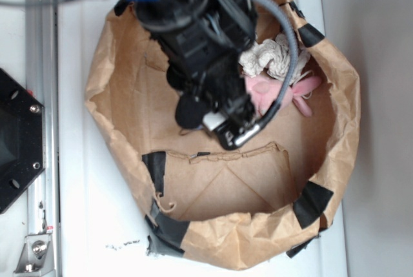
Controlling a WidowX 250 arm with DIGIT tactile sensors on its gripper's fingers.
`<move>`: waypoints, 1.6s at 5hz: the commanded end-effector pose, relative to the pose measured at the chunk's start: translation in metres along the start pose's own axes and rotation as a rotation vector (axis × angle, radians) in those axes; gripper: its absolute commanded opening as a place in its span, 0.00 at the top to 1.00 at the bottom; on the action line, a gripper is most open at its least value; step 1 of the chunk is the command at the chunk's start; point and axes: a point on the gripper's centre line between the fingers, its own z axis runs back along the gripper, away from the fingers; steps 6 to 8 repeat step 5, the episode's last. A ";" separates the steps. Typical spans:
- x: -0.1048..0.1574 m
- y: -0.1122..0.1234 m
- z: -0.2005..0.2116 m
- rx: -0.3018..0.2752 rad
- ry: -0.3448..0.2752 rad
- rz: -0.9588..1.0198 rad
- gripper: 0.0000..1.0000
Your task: Grab the silver keys.
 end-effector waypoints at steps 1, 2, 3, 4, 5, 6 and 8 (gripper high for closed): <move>0.008 -0.009 -0.009 0.108 -0.001 0.024 1.00; 0.005 -0.011 -0.010 0.122 -0.024 -0.034 1.00; -0.001 -0.010 -0.014 0.158 -0.016 -0.082 1.00; 0.002 -0.011 -0.018 0.178 -0.023 -0.080 1.00; 0.004 -0.011 -0.021 0.190 -0.063 -0.065 1.00; 0.004 -0.011 -0.021 0.190 -0.063 -0.065 1.00; 0.004 -0.011 -0.021 0.190 -0.063 -0.065 1.00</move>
